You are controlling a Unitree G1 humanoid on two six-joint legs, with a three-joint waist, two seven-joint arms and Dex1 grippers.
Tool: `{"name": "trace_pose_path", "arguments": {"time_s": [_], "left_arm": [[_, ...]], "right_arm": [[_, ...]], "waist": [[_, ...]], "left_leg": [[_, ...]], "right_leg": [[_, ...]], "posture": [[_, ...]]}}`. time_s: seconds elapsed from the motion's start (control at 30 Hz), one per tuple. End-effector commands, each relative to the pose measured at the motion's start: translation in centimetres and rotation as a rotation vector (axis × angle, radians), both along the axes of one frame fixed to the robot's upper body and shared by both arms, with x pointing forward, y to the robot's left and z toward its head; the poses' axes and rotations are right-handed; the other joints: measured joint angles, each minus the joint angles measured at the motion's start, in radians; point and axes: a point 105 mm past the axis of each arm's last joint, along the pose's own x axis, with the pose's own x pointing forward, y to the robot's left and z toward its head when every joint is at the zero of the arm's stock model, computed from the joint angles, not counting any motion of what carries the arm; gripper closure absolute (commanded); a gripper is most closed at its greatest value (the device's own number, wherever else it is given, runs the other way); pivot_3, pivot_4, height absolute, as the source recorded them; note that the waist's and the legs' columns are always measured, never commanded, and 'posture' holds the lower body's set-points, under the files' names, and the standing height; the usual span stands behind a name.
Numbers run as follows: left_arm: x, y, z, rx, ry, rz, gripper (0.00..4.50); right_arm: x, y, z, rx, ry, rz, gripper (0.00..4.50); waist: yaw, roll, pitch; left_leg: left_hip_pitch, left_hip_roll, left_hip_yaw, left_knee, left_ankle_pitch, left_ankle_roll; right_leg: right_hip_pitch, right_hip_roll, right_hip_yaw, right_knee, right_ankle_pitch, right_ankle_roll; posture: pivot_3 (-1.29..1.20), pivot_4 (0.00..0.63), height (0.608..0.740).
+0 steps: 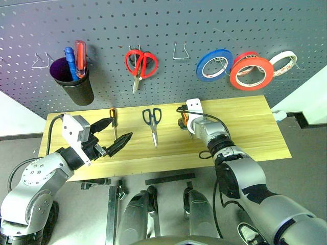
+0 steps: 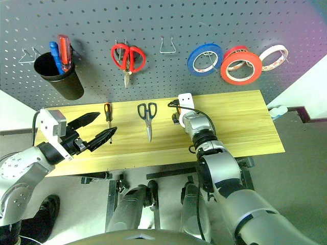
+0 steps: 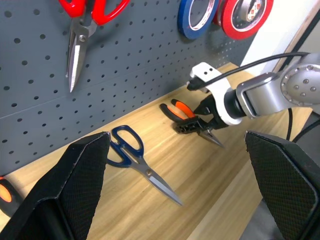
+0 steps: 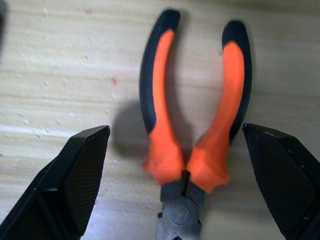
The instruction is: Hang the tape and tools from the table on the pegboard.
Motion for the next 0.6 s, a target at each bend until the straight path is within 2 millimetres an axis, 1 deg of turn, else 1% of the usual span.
{"name": "trace_pose_path", "arguments": {"time_s": [0.03, 0.07, 0.17, 0.33, 0.37, 0.6], "left_arm": [[-0.53, -0.21, 1.01, 0.006, -0.041, -0.007, 0.00], [-0.53, -0.22, 1.01, 0.006, -0.041, -0.007, 0.00], [-0.53, -0.27, 1.04, 0.005, -0.041, -0.006, 0.00], [-0.55, -0.23, 1.06, 0.006, -0.039, -0.004, 0.00], [-0.56, -0.22, 1.06, 0.003, -0.038, -0.003, 0.00], [-0.54, 0.01, 1.20, -0.006, -0.035, 0.004, 0.00]], "right_arm": [[0.66, 0.23, 1.33, -0.027, -0.047, 0.015, 0.03], [0.66, 0.25, 1.32, -0.032, -0.047, 0.018, 0.03], [0.62, 0.11, 1.13, -0.055, -0.044, 0.016, 0.54], [0.67, 0.04, 1.14, -0.066, -0.045, 0.015, 2.21], [0.66, 0.02, 1.11, -0.072, -0.045, 0.019, 2.40], [0.67, -0.20, 1.02, -0.104, -0.047, 0.037, 2.40]], "waist": [[0.000, 0.000, 0.000], [0.000, 0.000, 0.000], [0.000, 0.000, 0.000], [0.000, 0.000, 0.000], [0.000, 0.000, 0.000], [0.001, 0.000, 0.000]], "left_leg": [[0.000, 0.000, 0.000, 0.000, 0.000, 0.000], [0.000, 0.000, 0.000, 0.000, 0.000, 0.000], [0.000, 0.000, 0.000, 0.000, 0.000, 0.000], [0.000, 0.000, 0.000, 0.000, 0.000, 0.000], [0.000, 0.000, 0.000, 0.000, 0.000, 0.000], [0.000, 0.000, 0.000, 0.000, 0.000, 0.000]], "right_leg": [[0.000, 0.000, 0.000, 0.000, 0.000, 0.000], [0.000, 0.000, 0.000, 0.000, 0.000, 0.000], [0.000, 0.000, 0.000, 0.000, 0.000, 0.000], [0.000, 0.000, 0.000, 0.000, 0.000, 0.000], [0.000, 0.000, 0.000, 0.000, 0.000, 0.000], [0.000, 0.000, 0.000, 0.000, 0.000, 0.000]], "posture": [[0.00, 0.310, 0.740], [0.00, 0.310, 0.740], [0.00, 0.310, 0.740], [0.00, 0.313, 0.740], [0.01, 0.313, 0.740], [0.01, 0.313, 0.740]]}}
